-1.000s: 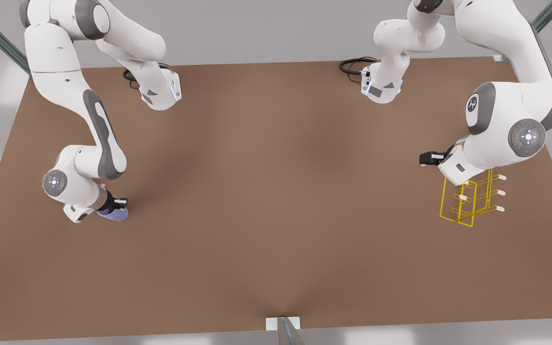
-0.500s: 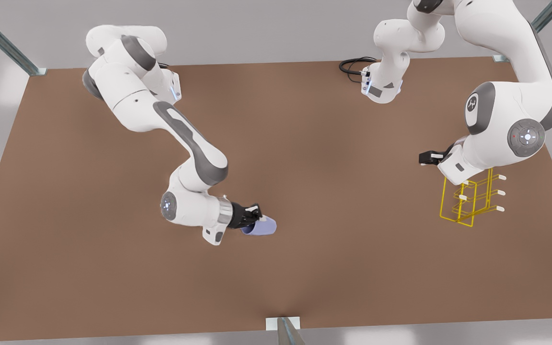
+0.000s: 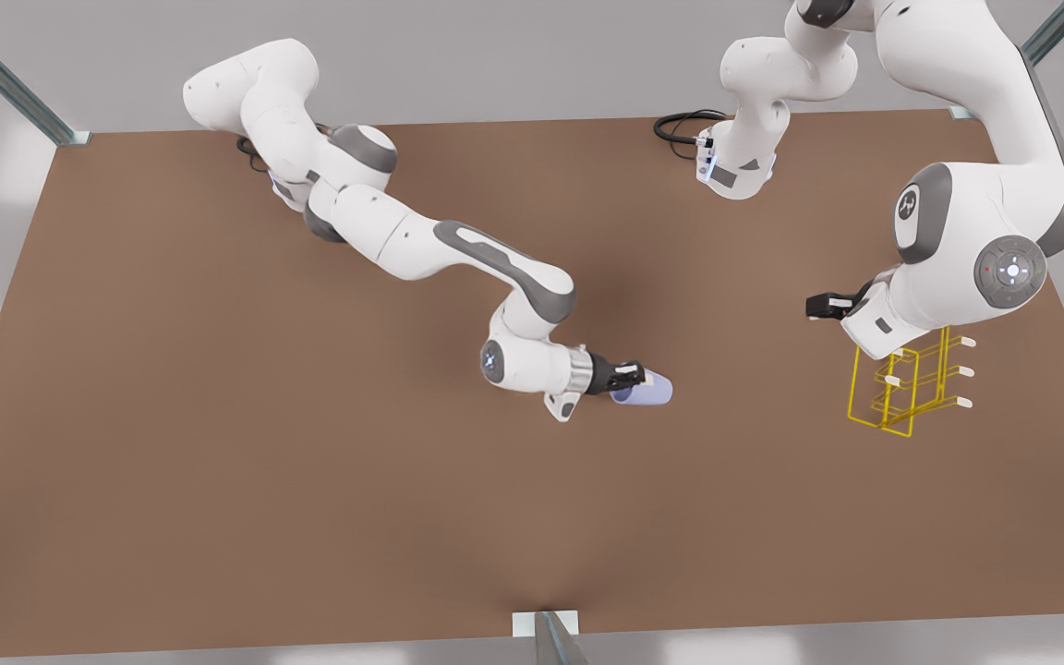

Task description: Place the cup on the cup holder

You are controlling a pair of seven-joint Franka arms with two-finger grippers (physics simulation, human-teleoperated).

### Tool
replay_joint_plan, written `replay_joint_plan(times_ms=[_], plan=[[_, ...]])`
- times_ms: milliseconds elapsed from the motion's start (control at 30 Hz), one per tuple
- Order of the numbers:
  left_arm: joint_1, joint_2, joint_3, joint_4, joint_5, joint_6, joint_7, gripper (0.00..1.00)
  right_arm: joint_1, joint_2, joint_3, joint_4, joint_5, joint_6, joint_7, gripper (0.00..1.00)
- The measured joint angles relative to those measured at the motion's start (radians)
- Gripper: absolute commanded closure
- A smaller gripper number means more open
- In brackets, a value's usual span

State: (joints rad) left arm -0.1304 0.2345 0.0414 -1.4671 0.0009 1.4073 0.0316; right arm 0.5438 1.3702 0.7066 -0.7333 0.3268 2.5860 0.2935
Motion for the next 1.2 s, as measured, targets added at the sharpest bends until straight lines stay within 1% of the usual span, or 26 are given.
replay_joint_plan(times_ms=[133,400,433,467,500,633,733,900,1033,1067,1100,1133,1167,1200], plan=[[0.001,-0.018,-0.001,0.002,0.000,-0.010,0.000,0.00,0.019,0.028,0.005,0.013,-0.025,0.050,0.048,0.79],[0.000,-0.010,-0.002,0.002,-0.001,-0.022,0.001,0.00,0.042,0.059,0.008,0.017,-0.055,0.101,0.111,0.79],[0.000,-0.010,-0.002,0.002,-0.001,-0.023,0.001,0.00,0.042,0.060,0.008,0.017,-0.060,0.104,0.118,0.26],[0.000,-0.011,-0.002,0.003,-0.001,-0.024,0.001,0.00,0.042,0.060,0.007,0.017,-0.070,0.106,0.125,0.17],[0.000,-0.010,-0.002,0.002,-0.001,-0.026,0.001,0.00,0.042,0.060,0.007,0.017,-0.079,0.107,0.132,0.00],[0.000,-0.009,0.000,0.002,0.000,-0.027,0.001,0.00,0.037,0.053,-0.003,0.009,-0.115,0.107,0.155,0.00],[0.000,-0.004,0.000,0.003,0.000,-0.025,0.001,0.00,-0.005,0.028,-0.005,-0.030,-0.144,0.093,0.167,0.00],[0.000,0.001,0.000,0.003,0.000,-0.021,0.000,0.00,-0.137,-0.106,-0.001,-0.331,-0.162,0.079,0.161,0.00],[0.000,0.006,-0.001,0.003,0.000,-0.020,-0.001,0.00,-0.185,-0.174,0.006,-0.465,-0.167,0.075,0.150,0.00],[-0.001,0.007,-0.003,0.003,0.000,-0.021,-0.004,0.00,-0.213,-0.212,0.004,-0.508,-0.167,0.073,0.147,0.00],[-0.017,0.027,-0.006,0.008,0.000,-0.020,-0.021,0.00,-0.248,-0.278,-0.015,-0.548,-0.167,0.057,0.145,0.00],[-0.059,0.075,-0.008,0.026,-0.001,-0.020,-0.051,0.00,-0.283,-0.378,-0.077,-0.567,-0.167,0.011,0.143,0.00],[-0.105,0.125,-0.010,0.061,-0.004,-0.019,-0.086,0.00,-0.303,-0.485,-0.160,-0.578,-0.167,-0.047,0.138,0.00],[-0.146,0.173,-0.010,0.088,-0.005,-0.011,-0.127,0.00,-0.314,-0.595,-0.262,-0.599,-0.167,-0.112,0.129,0.00]])
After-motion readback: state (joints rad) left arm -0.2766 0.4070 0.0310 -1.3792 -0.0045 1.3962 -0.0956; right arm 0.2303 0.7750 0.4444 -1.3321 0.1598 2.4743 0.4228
